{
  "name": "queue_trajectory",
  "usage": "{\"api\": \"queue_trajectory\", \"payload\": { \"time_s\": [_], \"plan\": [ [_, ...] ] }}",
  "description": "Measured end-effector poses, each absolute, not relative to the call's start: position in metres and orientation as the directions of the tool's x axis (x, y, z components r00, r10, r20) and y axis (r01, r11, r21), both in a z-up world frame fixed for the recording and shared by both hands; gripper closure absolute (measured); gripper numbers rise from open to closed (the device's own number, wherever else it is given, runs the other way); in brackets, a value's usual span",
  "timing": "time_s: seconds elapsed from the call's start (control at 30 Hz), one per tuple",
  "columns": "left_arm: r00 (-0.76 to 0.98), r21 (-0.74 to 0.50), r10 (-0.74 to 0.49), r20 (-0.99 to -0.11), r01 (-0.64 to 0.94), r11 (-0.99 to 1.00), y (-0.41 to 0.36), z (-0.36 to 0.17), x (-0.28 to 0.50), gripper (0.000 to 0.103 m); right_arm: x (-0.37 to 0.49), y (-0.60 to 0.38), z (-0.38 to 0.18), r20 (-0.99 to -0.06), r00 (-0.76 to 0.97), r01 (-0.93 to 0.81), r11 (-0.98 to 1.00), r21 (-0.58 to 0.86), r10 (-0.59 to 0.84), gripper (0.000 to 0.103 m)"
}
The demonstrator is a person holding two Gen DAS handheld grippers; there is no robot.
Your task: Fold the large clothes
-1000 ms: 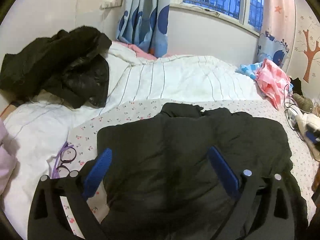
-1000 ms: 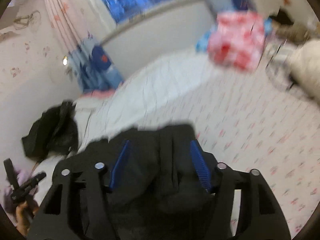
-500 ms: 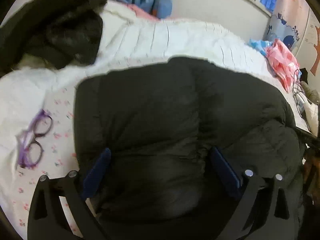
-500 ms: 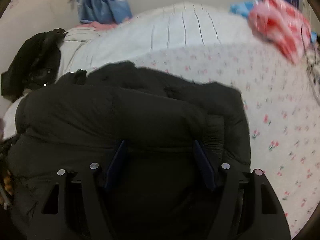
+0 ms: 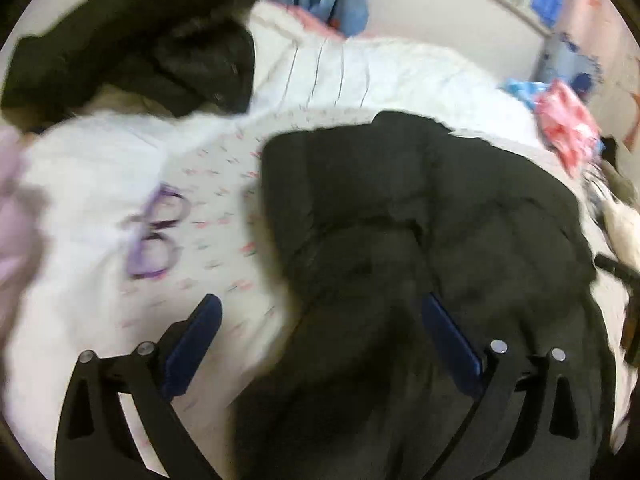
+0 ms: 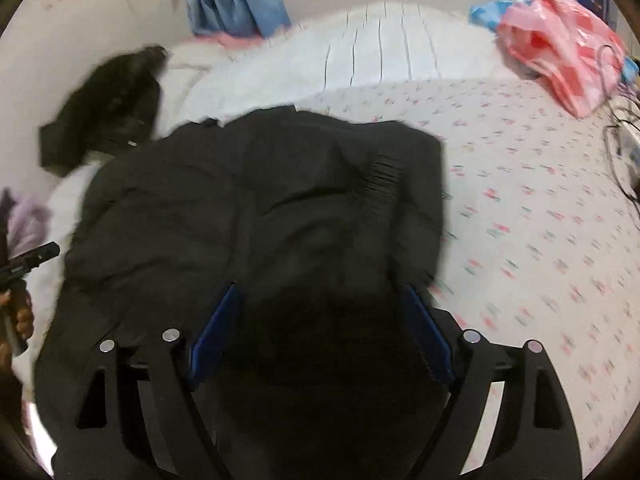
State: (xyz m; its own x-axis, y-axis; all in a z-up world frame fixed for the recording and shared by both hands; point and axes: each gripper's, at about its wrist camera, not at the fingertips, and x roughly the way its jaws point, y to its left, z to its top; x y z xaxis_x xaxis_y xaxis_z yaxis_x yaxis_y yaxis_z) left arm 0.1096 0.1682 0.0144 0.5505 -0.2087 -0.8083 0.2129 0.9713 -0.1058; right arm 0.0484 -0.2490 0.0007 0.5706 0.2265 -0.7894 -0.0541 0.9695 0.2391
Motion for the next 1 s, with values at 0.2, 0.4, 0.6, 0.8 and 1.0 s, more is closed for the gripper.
{"api": "queue_trajectory", "payload": {
  "time_s": [0.2,0.4,0.6,0.8,1.0],
  "plan": [
    [0.492,-0.14,-0.249,-0.834,0.248,0.959,0.224,0.013,0.004,0.007,-0.055,-0.299,-0.01,-0.809,0.44,-0.048,0.909,0.413,0.391,0.023],
    [0.365,-0.299,-0.352,-0.862,0.195,0.934,0.258,-0.036,-0.064,0.007,-0.134,-0.304,-0.048,-0.768,0.311,-0.004,0.809,0.588,0.56,0.023],
    [0.269,-0.569,-0.578,-0.77,0.122,0.814,0.274,-0.06,-0.103,0.007,-0.164,-0.286,-0.062,-0.711,0.225,0.016,0.727,0.687,0.667,0.021],
    [0.243,-0.531,-0.545,-0.802,0.126,0.838,0.263,-0.064,-0.124,0.015,-0.184,-0.262,-0.063,-0.686,0.113,-0.044,0.694,0.719,0.718,0.022],
    [0.301,-0.559,-0.559,-0.772,0.096,0.824,0.258,-0.042,-0.131,0.087,-0.191,-0.249,-0.036,-0.626,0.309,-0.086,0.676,0.732,0.716,0.095]
  ]
}}
